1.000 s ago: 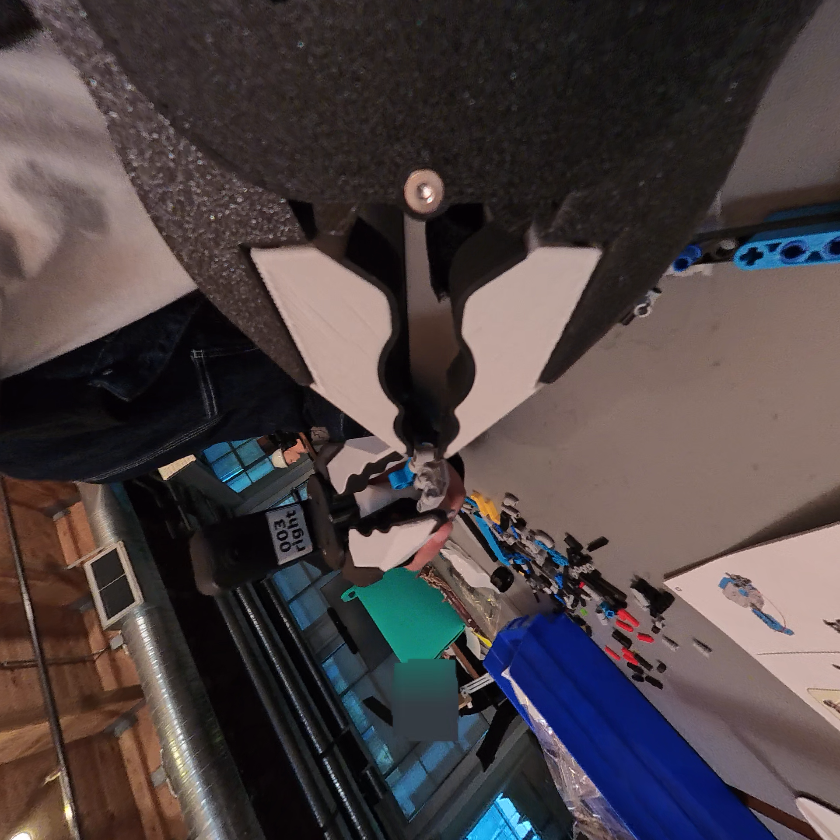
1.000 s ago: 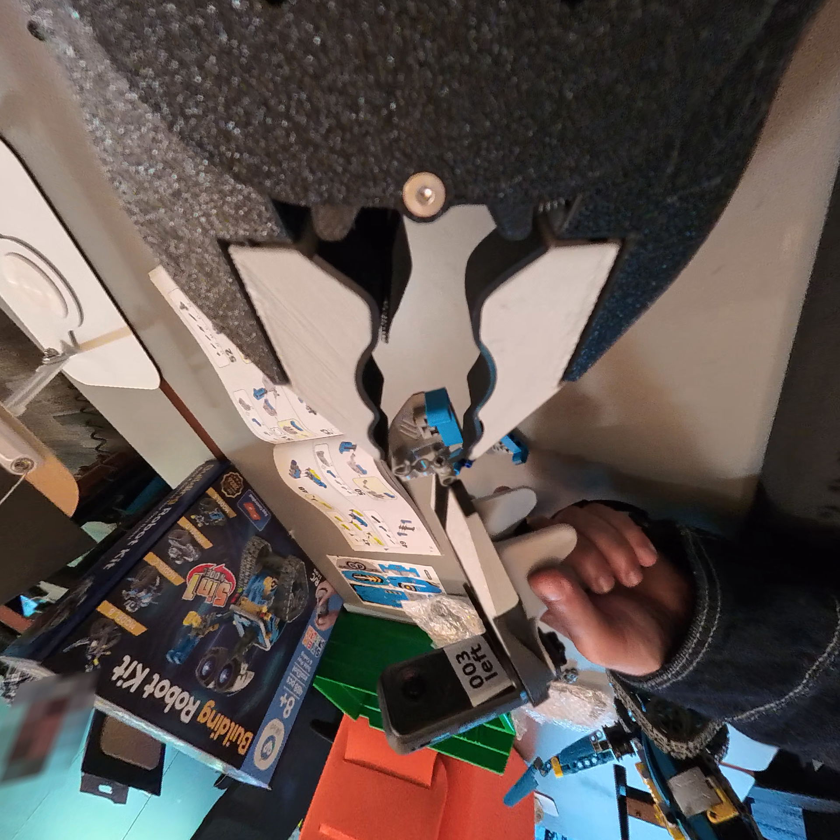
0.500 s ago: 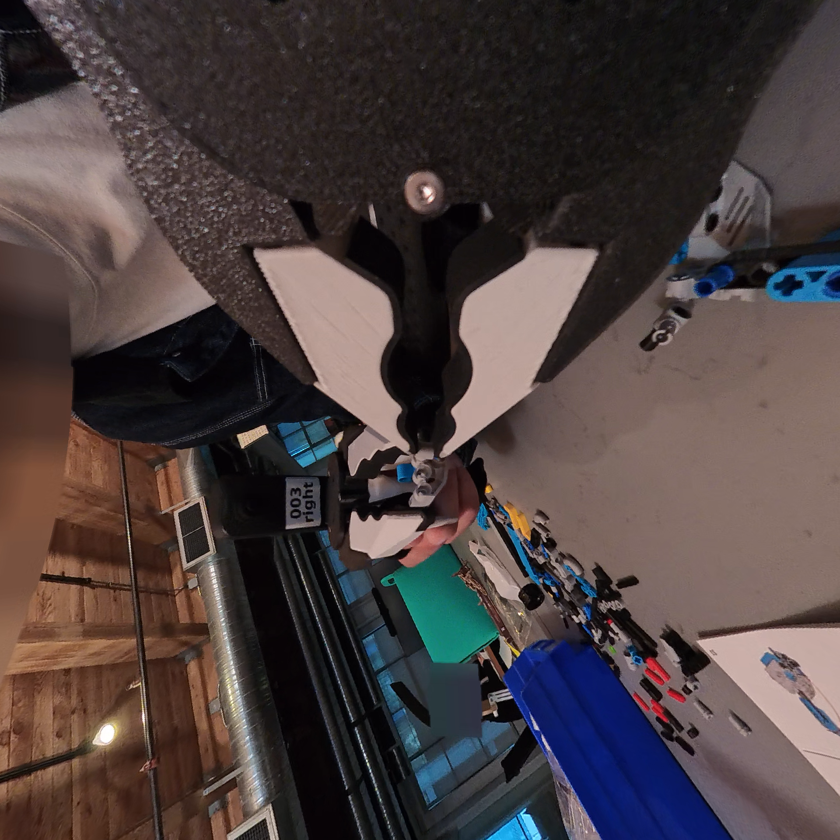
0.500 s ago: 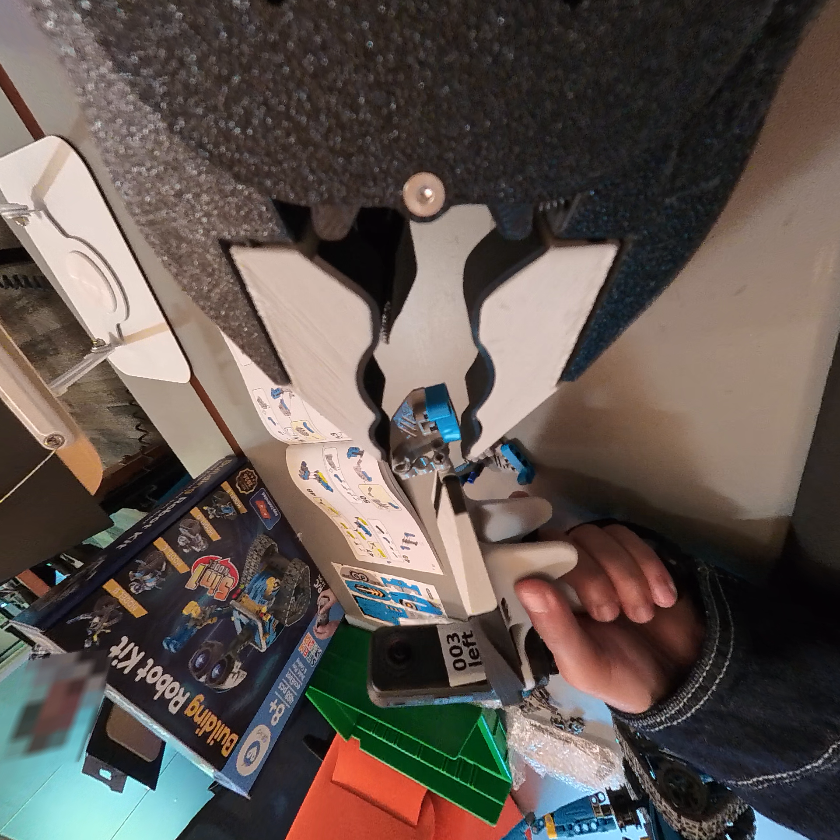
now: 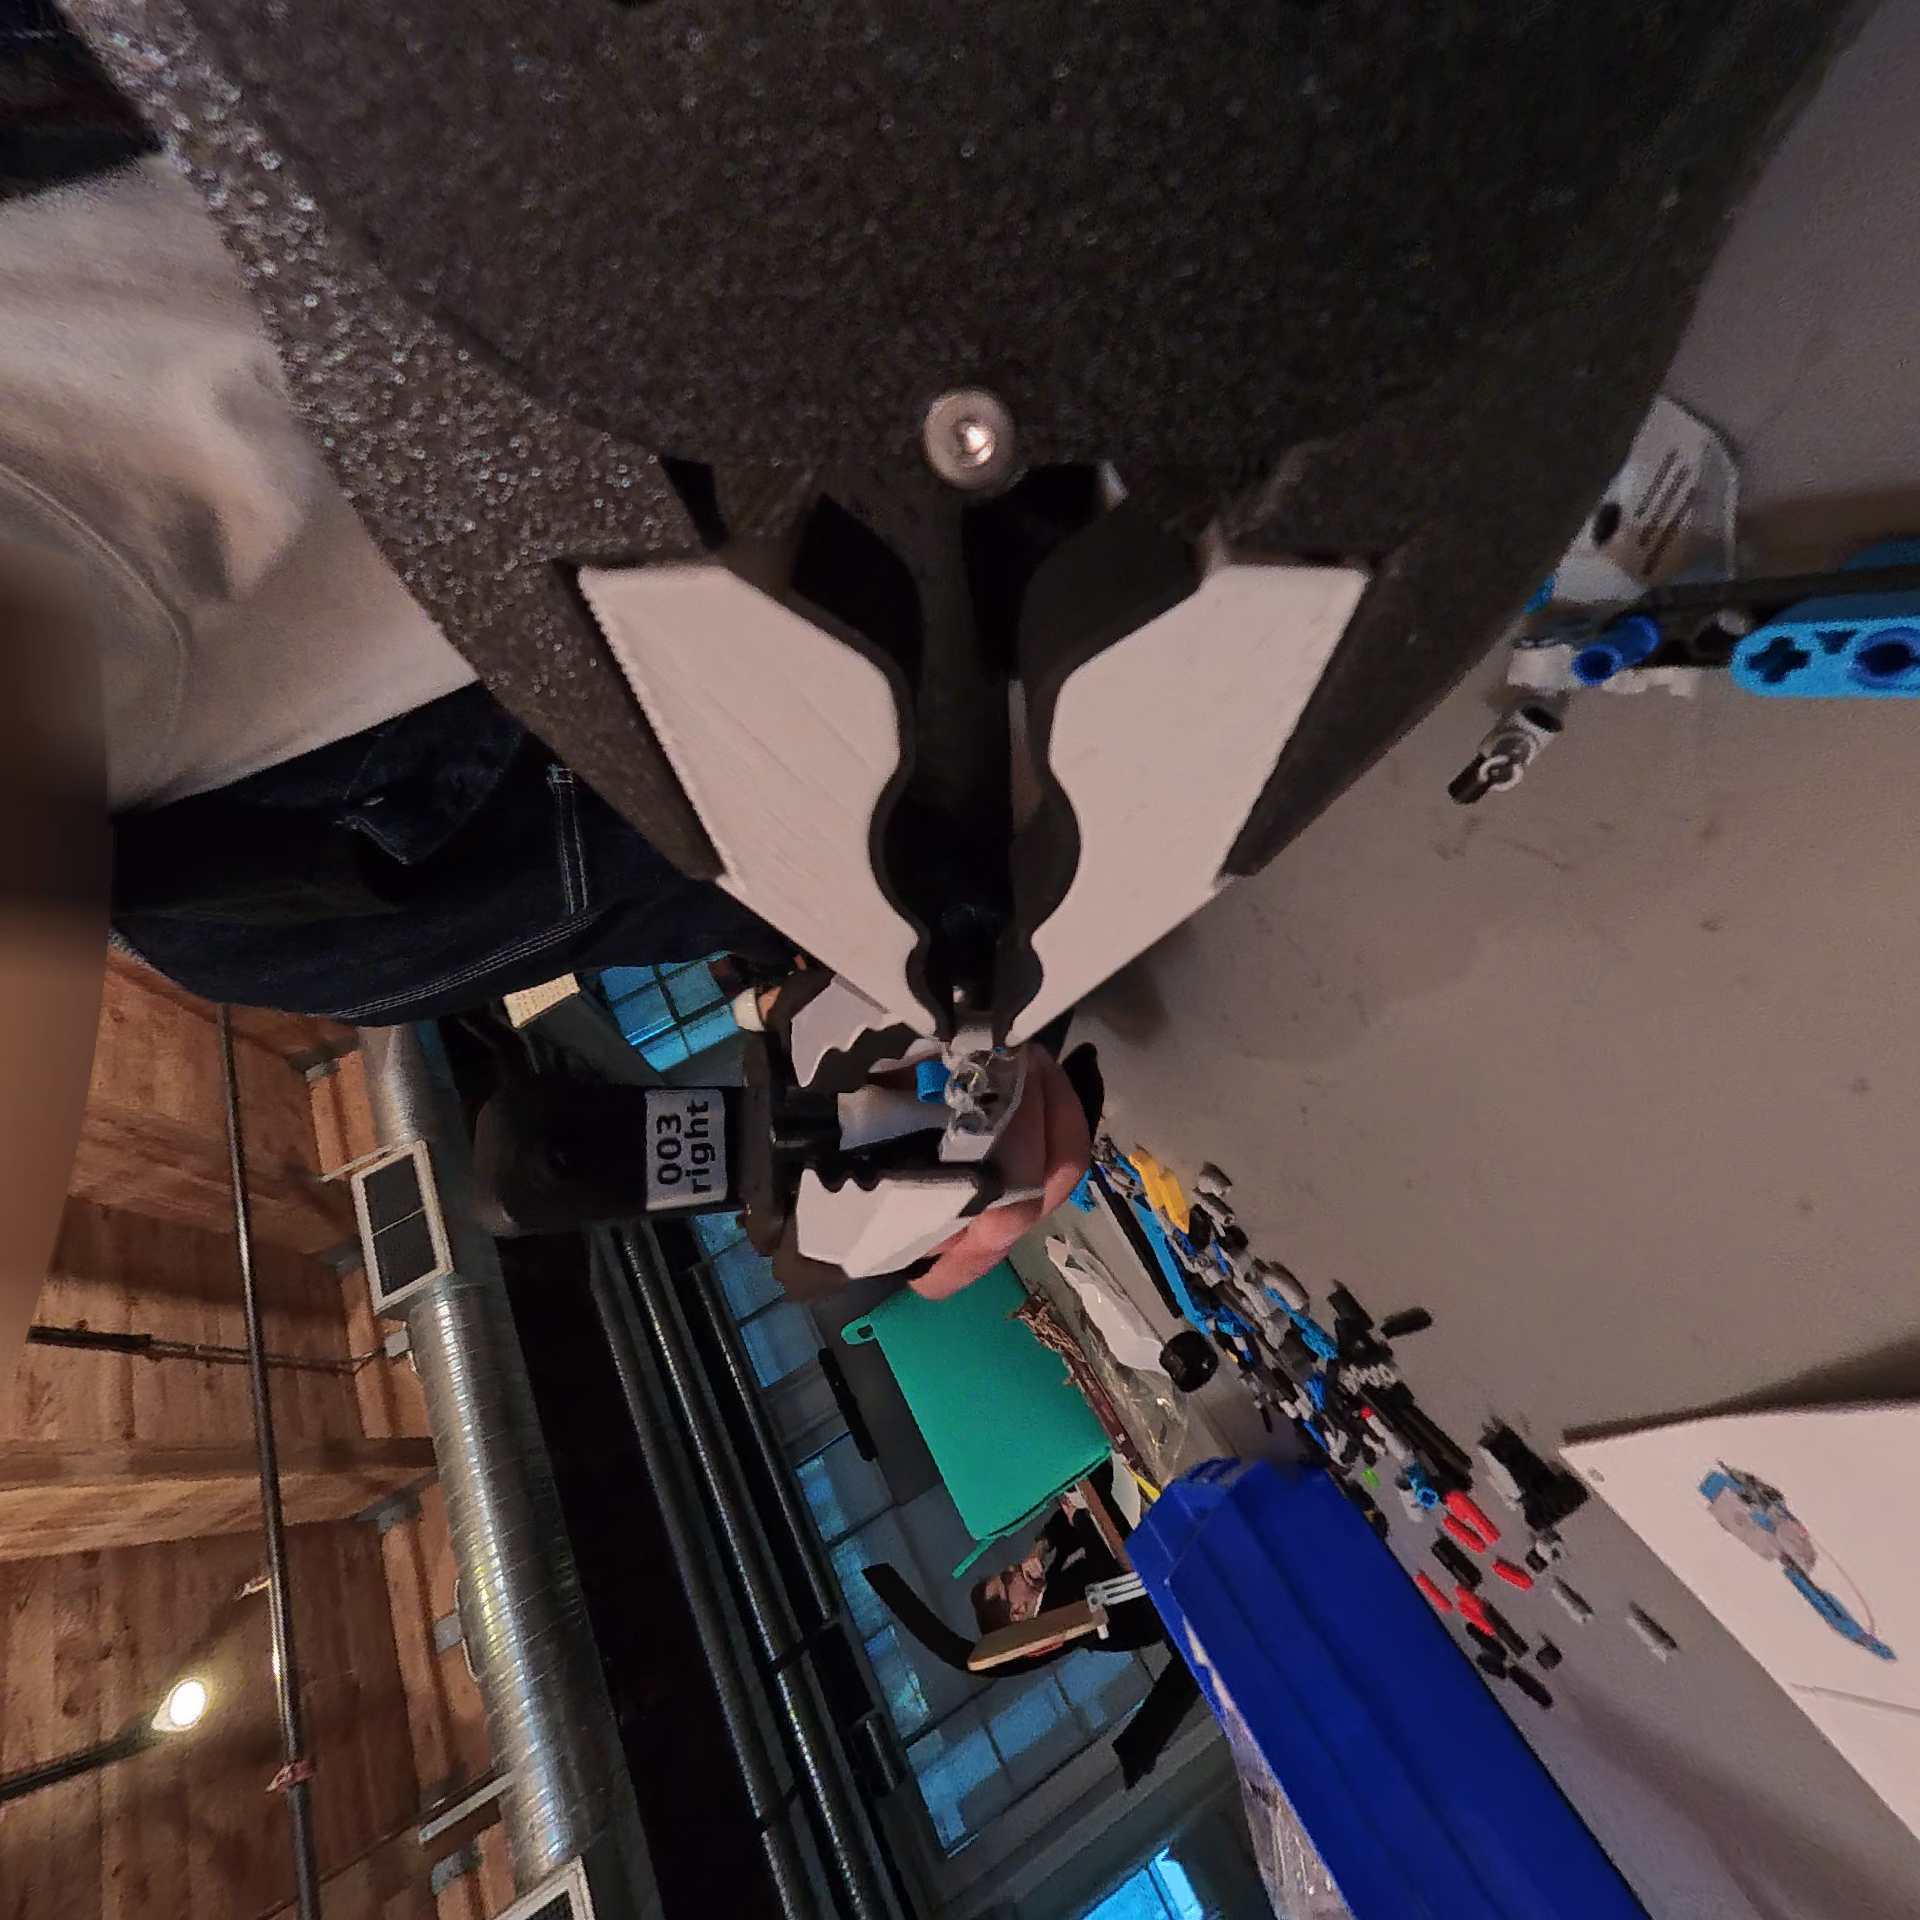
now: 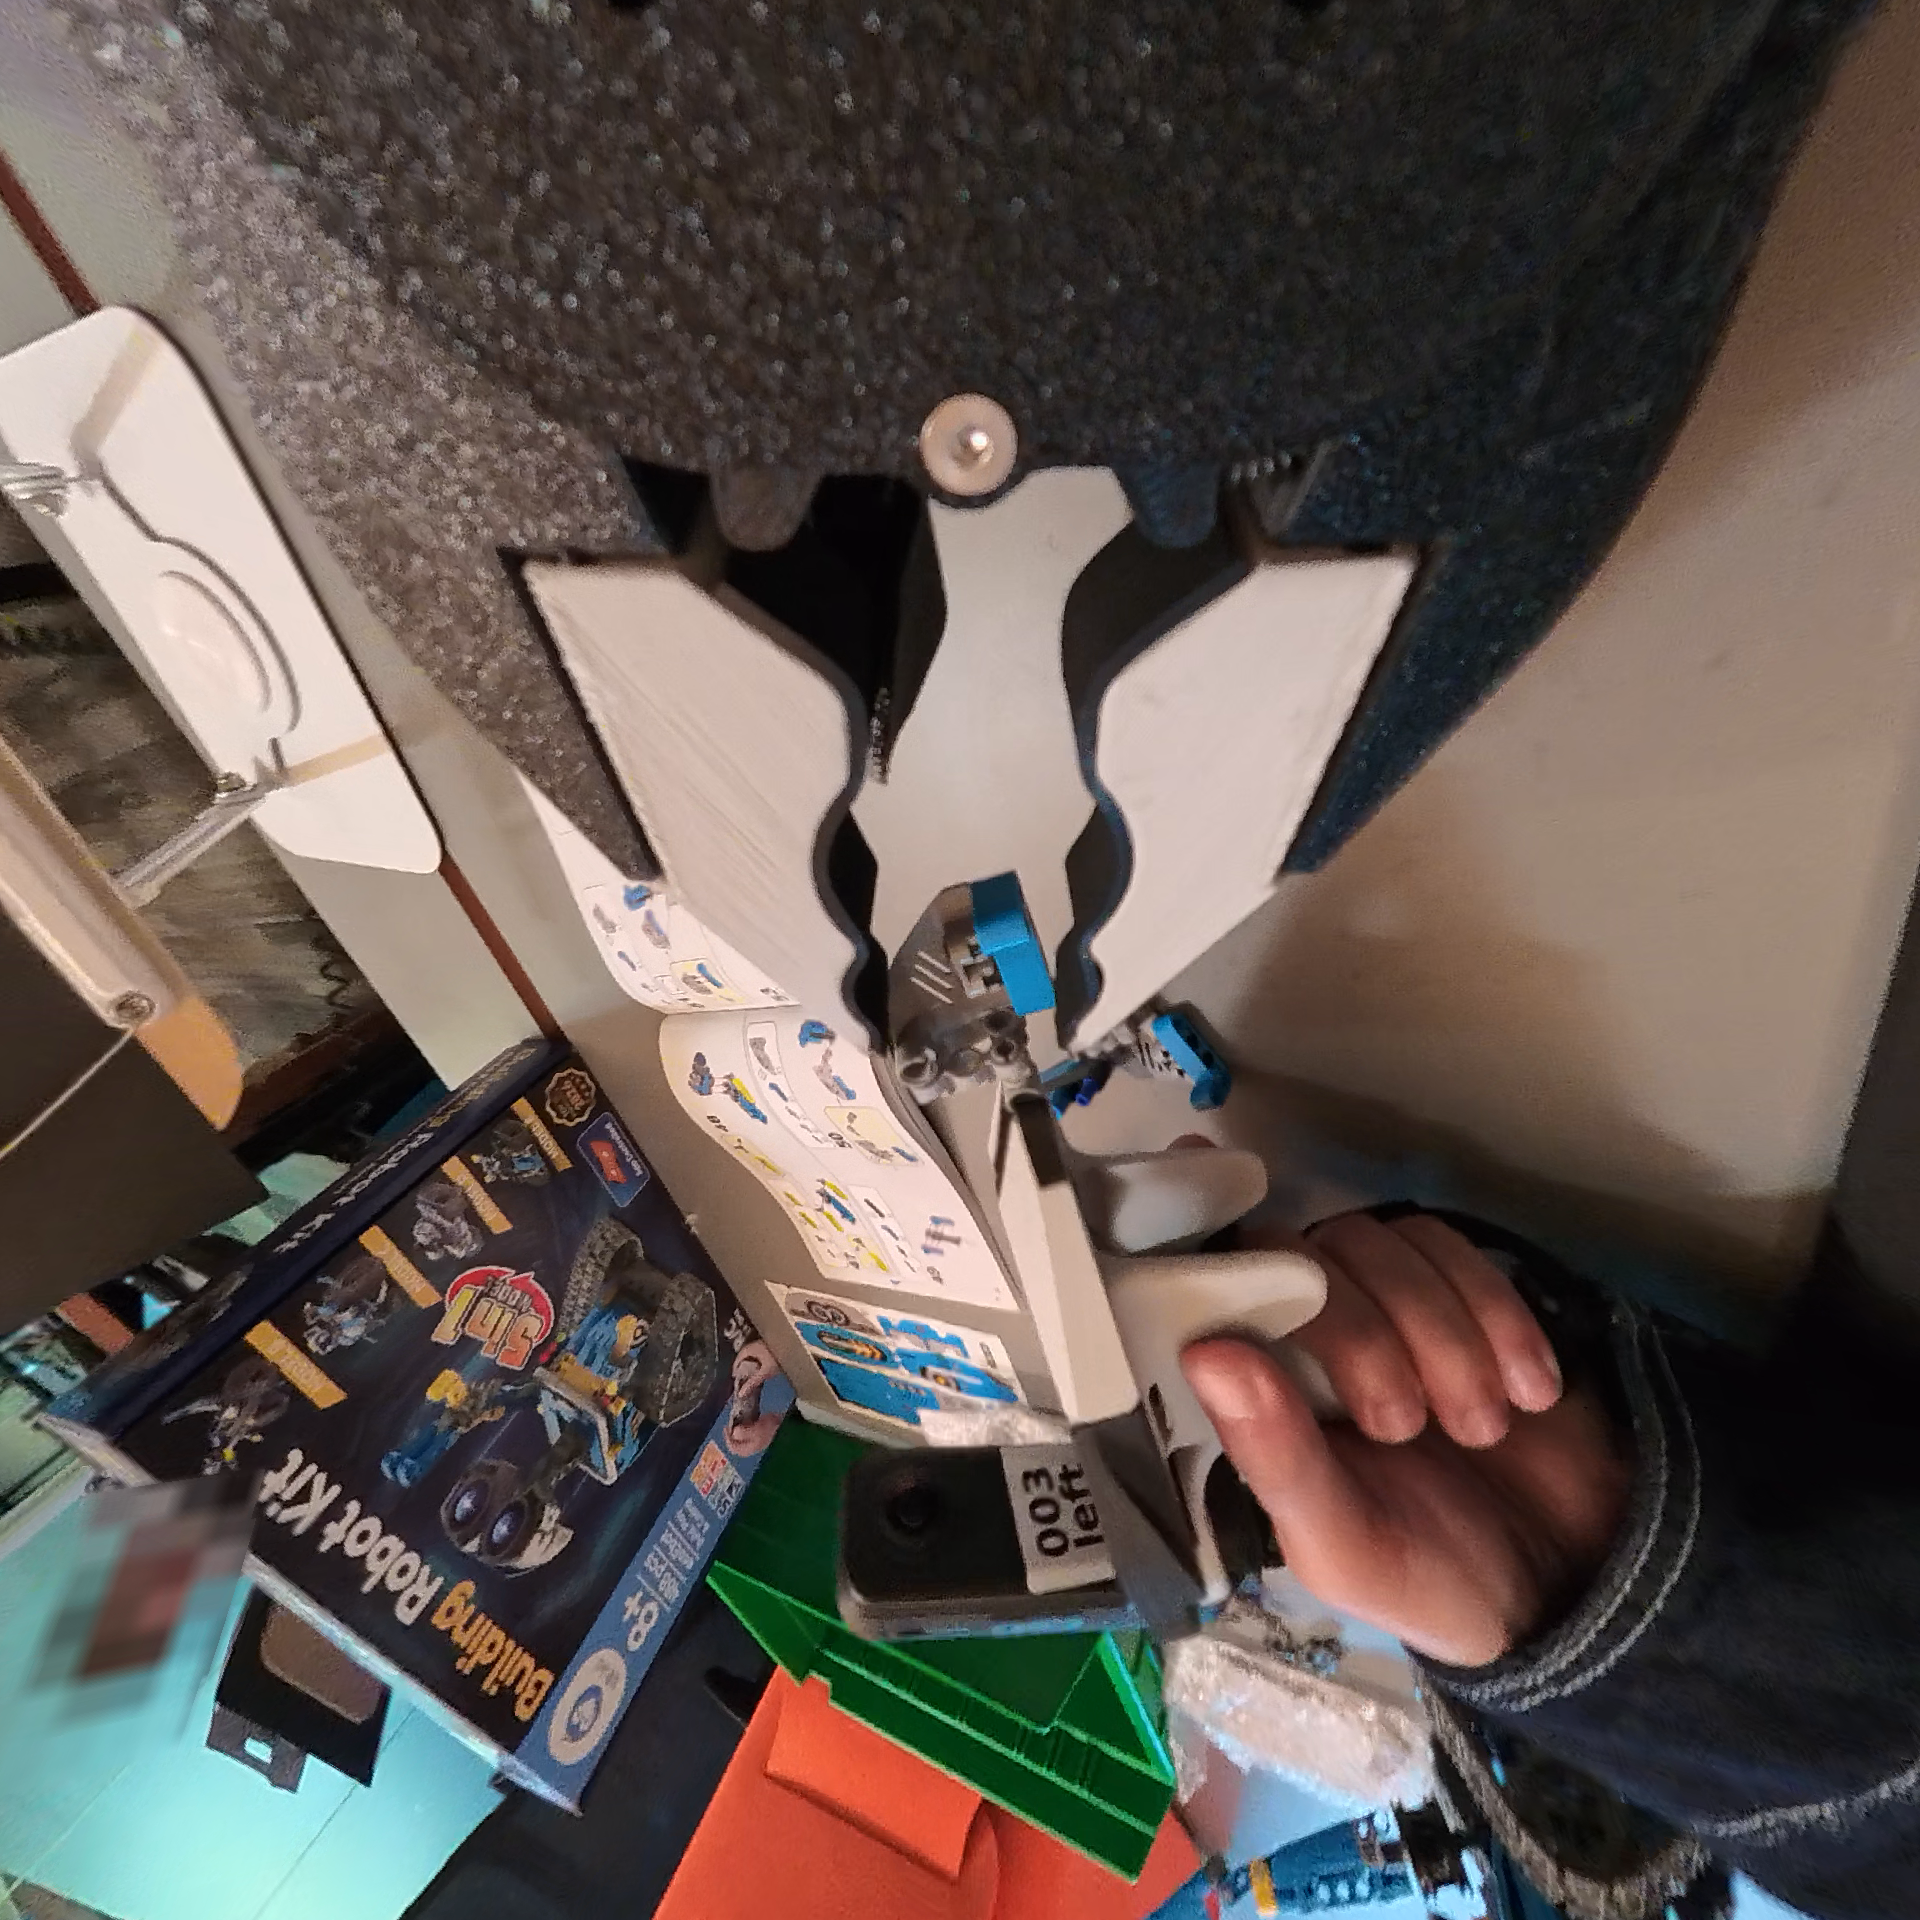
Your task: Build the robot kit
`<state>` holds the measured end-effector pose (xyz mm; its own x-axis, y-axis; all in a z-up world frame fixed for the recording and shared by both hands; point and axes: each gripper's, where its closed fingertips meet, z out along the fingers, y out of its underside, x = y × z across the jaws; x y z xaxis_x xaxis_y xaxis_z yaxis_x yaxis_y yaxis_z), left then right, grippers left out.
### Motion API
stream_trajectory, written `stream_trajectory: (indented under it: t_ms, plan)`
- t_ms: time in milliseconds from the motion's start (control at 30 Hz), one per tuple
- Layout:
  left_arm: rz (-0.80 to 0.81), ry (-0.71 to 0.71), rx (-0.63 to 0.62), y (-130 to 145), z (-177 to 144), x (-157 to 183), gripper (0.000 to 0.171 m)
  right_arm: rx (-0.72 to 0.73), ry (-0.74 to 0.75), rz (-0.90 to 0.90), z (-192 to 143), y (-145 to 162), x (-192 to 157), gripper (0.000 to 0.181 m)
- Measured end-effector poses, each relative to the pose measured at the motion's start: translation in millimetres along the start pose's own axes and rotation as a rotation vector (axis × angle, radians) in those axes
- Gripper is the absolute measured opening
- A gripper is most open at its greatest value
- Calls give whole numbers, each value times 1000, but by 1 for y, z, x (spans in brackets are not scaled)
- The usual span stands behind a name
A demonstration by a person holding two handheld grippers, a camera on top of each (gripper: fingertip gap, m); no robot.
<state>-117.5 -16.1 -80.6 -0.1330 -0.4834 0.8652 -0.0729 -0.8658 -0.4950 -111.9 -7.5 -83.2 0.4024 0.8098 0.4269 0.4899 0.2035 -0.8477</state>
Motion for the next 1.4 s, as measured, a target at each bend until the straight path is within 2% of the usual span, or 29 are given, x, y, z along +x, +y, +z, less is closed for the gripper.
stream_trajectory:
  t_ms: [133,233,333,433,533,767,1400]
  plan:
    - [122,-85,34,-9,-3,-2,6,35,28,76,-1,-3,7,27]
    - [257,-260,81,-24,-17,-17,7,42,28,166,-2,-2,13,33]
    - [399,-431,139,-42,-35,-26,7,-28,71,319,2,19,31,41]
    - [519,-515,153,-49,-38,-23,7,-67,77,468,4,36,41,45]
    - [573,-595,133,-48,-38,-28,7,-101,87,517,5,46,45,47]
    - [555,-612,106,-44,-36,-35,7,-213,123,545,10,71,45,43]
    - [519,-549,75,-37,-29,-30,7,-161,30,571,13,59,34,32]
